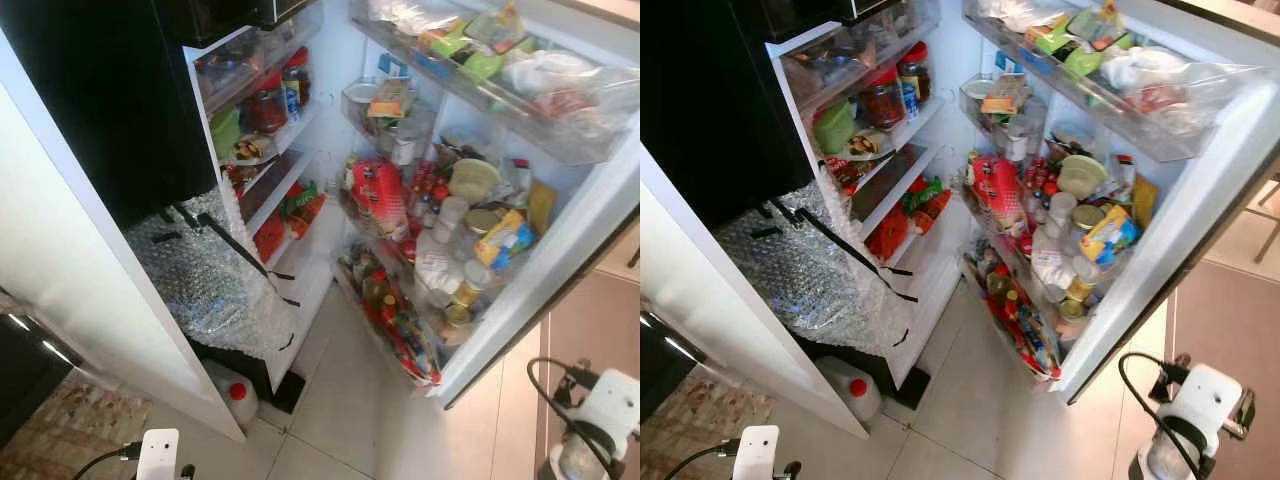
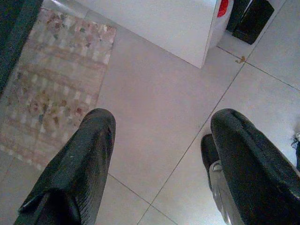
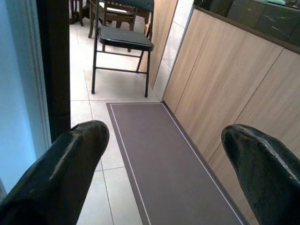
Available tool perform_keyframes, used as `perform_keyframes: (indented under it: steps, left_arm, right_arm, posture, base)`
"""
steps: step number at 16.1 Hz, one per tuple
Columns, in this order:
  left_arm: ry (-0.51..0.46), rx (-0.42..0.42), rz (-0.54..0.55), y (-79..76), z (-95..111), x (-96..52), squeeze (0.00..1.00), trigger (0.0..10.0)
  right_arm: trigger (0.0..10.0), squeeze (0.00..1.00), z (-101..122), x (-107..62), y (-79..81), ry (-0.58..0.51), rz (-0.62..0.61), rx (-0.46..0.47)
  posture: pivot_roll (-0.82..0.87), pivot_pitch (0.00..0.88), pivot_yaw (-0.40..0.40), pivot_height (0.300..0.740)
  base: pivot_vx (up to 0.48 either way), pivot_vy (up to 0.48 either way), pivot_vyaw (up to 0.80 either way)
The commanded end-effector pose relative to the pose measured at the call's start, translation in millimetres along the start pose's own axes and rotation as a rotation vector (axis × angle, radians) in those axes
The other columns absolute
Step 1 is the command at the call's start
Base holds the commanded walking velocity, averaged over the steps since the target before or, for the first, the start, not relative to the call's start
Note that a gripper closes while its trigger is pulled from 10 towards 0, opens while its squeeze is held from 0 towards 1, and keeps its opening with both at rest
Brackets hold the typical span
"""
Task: Restocking fridge
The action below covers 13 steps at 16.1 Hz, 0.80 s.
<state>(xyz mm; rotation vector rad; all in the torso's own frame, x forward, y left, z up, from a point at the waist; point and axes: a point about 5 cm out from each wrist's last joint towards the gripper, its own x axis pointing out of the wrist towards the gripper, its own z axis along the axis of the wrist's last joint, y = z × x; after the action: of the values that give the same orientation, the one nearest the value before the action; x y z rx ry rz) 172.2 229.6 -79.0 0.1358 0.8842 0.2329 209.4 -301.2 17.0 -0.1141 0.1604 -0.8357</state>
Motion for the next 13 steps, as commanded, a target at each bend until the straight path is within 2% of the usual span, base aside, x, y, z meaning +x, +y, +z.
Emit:
perform_keyframes:
  steps: [1, 7, 13]
  left_arm:
    - [0.023, 0.003, 0.002, 1.9, -7.3, -1.6, 0.00, 10.0]
    - [0.039, 0.005, 0.003, 1.9, -13.3, -3.3, 0.00, 10.0]
    - [0.039, -0.003, 0.008, 2.9, -11.5, -2.6, 0.00, 10.0]
  right_arm:
    - [10.0, 0.00, 0.5, 0.0, 0.7, 0.006, -0.001, 0.005]
    - [10.0, 0.00, 18.8, 13.0, 0.6, -0.039, -0.030, 0.026]
    - [10.0, 0.00, 34.8, 21.7, 14.3, -0.075, 0.001, 0.035]
  posture:
    - [-0.14, 0.025, 0.005, 0.740]
    - [-0.15, 0.015, 0.005, 0.740]
    - [-0.14, 0.028, -0.005, 0.740]
  base:
    - [0.000, 0.000, 0.00]
    - [0.000, 0.000, 0.00]
    - [0.000, 0.000, 0.00]
